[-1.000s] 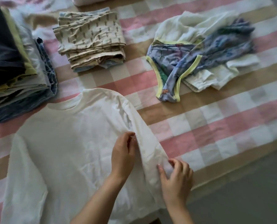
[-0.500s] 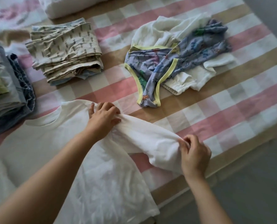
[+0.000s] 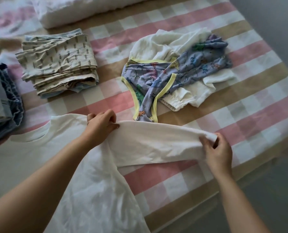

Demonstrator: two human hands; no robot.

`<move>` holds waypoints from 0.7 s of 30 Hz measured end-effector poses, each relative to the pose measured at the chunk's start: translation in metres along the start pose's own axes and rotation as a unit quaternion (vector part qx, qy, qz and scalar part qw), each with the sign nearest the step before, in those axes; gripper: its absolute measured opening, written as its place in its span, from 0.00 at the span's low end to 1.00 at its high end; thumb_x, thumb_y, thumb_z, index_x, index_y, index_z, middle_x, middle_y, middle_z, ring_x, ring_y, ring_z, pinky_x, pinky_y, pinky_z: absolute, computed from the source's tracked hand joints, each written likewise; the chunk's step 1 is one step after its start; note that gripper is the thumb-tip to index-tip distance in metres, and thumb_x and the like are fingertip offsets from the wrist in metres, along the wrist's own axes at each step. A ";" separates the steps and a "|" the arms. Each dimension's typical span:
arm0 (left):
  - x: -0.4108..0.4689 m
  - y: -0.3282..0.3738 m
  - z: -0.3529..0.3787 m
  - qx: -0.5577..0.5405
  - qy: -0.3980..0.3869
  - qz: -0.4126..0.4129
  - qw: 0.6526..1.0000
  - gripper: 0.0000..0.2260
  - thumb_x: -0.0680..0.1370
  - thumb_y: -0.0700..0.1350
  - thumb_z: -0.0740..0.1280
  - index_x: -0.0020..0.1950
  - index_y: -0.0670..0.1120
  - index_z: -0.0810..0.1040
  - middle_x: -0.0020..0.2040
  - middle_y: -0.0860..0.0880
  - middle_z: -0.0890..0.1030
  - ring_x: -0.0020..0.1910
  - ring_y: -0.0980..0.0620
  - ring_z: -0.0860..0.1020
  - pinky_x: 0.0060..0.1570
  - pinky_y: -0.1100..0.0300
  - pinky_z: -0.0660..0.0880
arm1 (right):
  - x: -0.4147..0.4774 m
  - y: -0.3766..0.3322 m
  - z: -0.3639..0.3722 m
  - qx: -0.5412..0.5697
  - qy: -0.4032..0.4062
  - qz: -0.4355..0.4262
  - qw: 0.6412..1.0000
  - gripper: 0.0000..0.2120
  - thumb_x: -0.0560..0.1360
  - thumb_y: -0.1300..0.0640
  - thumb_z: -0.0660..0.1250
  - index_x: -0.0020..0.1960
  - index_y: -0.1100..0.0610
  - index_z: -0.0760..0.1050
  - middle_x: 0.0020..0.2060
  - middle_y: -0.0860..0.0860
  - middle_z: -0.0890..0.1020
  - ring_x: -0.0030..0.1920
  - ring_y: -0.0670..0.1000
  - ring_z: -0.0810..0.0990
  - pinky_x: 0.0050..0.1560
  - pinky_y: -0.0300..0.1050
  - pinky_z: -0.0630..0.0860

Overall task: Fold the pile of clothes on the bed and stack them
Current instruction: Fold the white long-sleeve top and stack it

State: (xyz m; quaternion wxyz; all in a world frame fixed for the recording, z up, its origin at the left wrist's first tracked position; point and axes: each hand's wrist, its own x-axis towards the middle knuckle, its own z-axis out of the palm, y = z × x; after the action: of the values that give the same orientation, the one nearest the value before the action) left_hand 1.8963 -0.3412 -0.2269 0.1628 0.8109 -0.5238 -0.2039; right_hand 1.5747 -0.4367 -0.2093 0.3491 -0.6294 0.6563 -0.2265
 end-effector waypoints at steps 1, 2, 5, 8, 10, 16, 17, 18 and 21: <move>0.002 0.003 0.003 -0.007 0.020 -0.013 1.000 0.07 0.75 0.43 0.68 0.44 0.47 0.69 0.42 0.50 0.77 0.48 0.45 0.73 0.45 0.57 0.53 | 0.008 -0.002 0.005 -0.008 0.009 -0.005 1.000 0.11 0.74 0.51 0.67 0.40 0.57 0.69 0.32 0.46 0.74 0.33 0.47 0.71 0.31 0.41 0.67; 0.004 0.005 0.007 -0.008 0.037 -0.029 0.999 0.05 0.75 0.43 0.68 0.46 0.46 0.72 0.46 0.49 0.78 0.51 0.45 0.72 0.48 0.57 0.54 | 0.016 -0.003 0.011 -0.024 0.015 -0.006 1.000 0.11 0.75 0.53 0.66 0.40 0.58 0.68 0.32 0.47 0.73 0.34 0.50 0.71 0.31 0.43 0.66; 0.003 0.010 0.018 0.013 0.092 -0.078 0.993 0.13 0.73 0.44 0.69 0.56 0.44 0.76 0.56 0.44 0.76 0.58 0.43 0.68 0.55 0.53 0.56 | 0.030 0.001 0.026 -0.116 0.037 0.002 0.993 0.08 0.74 0.57 0.67 0.48 0.60 0.73 0.44 0.56 0.79 0.46 0.57 0.75 0.41 0.46 0.69; -0.014 0.016 0.018 -0.041 0.163 -0.108 0.980 0.16 0.73 0.43 0.69 0.60 0.44 0.75 0.60 0.44 0.74 0.62 0.42 0.67 0.59 0.51 0.58 | 0.024 0.000 0.033 -0.186 0.088 -0.041 0.978 0.16 0.71 0.61 0.70 0.57 0.62 0.73 0.55 0.61 0.76 0.55 0.63 0.71 0.52 0.54 0.68; -0.034 0.015 0.013 -0.094 0.206 -0.125 0.966 0.14 0.74 0.40 0.68 0.59 0.43 0.75 0.58 0.45 0.76 0.59 0.43 0.70 0.57 0.50 0.61 | 0.009 -0.010 0.038 -0.178 0.102 -0.128 0.970 0.15 0.70 0.63 0.68 0.57 0.62 0.73 0.53 0.62 0.76 0.54 0.63 0.71 0.53 0.52 0.66; -0.132 -0.023 -0.014 -0.162 0.272 -0.190 0.929 0.13 0.72 0.32 0.68 0.56 0.39 0.76 0.51 0.44 0.79 0.51 0.42 0.75 0.53 0.45 0.69 | -0.070 -0.071 0.083 -0.126 -0.095 -0.301 0.941 0.08 0.71 0.61 0.63 0.47 0.59 0.79 0.41 0.53 0.82 0.41 0.57 0.79 0.41 0.52 0.74; -0.151 -0.033 -0.016 -0.148 0.271 -0.198 0.930 0.12 0.72 0.32 0.68 0.55 0.38 0.76 0.51 0.43 0.79 0.50 0.41 0.75 0.53 0.44 0.70 | -0.084 -0.080 0.092 -0.128 -0.126 -0.313 0.933 0.07 0.70 0.62 0.64 0.46 0.58 0.79 0.40 0.52 0.82 0.41 0.56 0.79 0.41 0.52 0.75; -0.174 -0.046 -0.021 -0.130 0.271 -0.209 0.931 0.11 0.72 0.33 0.67 0.54 0.37 0.77 0.50 0.41 0.79 0.50 0.39 0.76 0.53 0.44 0.70 | -0.099 -0.090 0.104 -0.127 -0.158 -0.324 0.924 0.07 0.70 0.62 0.64 0.45 0.57 0.79 0.40 0.51 0.82 0.41 0.56 0.79 0.41 0.52 0.75; -0.239 -0.087 -0.037 -0.094 0.270 -0.256 0.923 0.13 0.70 0.37 0.65 0.53 0.34 0.77 0.49 0.39 0.80 0.50 0.37 0.76 0.52 0.47 0.70 | -0.141 -0.117 0.139 -0.120 -0.234 -0.358 0.896 0.06 0.70 0.62 0.64 0.44 0.57 0.79 0.39 0.51 0.82 0.40 0.56 0.79 0.40 0.52 0.76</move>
State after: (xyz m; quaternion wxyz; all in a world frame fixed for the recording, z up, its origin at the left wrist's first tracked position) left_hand 1.8949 -0.0860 -0.1985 0.3160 0.9227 -0.2125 -0.0604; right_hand 1.7510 -0.2905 -0.1894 0.3094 -0.8936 0.3087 -0.1018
